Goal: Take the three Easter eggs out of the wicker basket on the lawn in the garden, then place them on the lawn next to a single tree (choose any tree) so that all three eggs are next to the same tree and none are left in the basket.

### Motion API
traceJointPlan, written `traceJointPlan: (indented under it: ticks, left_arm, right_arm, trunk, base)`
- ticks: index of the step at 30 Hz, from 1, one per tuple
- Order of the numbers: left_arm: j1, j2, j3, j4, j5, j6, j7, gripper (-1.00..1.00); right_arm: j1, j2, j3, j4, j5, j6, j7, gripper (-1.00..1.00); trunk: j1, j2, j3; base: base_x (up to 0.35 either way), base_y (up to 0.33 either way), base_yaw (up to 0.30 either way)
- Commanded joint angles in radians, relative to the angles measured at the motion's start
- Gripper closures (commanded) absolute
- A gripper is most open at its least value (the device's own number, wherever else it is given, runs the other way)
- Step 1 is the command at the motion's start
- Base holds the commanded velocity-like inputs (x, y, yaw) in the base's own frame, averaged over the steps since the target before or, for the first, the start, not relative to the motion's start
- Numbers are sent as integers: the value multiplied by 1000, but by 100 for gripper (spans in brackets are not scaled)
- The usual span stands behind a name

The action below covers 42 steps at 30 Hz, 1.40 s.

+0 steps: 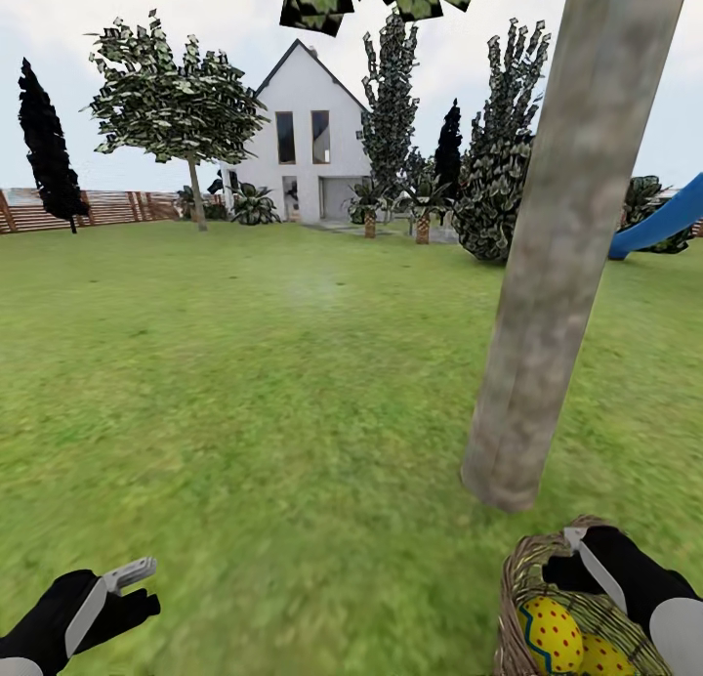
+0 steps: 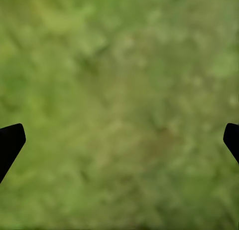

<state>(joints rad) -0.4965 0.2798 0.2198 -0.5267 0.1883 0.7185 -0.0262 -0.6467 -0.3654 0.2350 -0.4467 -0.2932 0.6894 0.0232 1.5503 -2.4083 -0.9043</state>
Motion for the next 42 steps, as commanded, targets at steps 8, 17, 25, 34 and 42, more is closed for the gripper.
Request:
traceJointPlan:
  ticks: [8, 17, 25, 34, 42]
  left_arm:
    - [0, -1, 4, -1, 2, 5, -2, -100]
    - [0, -1, 3, -1, 1, 5, 0, -100]
    - [0, -2, 3, 0, 0, 4, 0, -100]
    - [0, -2, 3, 0, 0, 4, 0, -100]
    - [0, -2, 3, 1, 0, 4, 0, -100]
  right_arm:
    - [-1, -1, 6, -5, -1, 3, 2, -100]
    - [-1, 0, 7, -6, 0, 4, 1, -100]
    - [-1, 2, 4, -6, -2, 4, 3, -100]
    - [-1, 4, 7, -49, -2, 6, 2, -100]
    - [-1, 11, 8, -59, 3, 7, 2, -100]
  trunk:
    - [31, -57, -26]
    - [52, -93, -57]
    - [55, -94, -88]
    - [59, -97, -123]
    - [63, -98, -154]
  base:
    - [0, 0, 0]
    - [0, 0, 0]
    - [0, 0, 0]
    - [0, 0, 0]
    - [0, 0, 0]
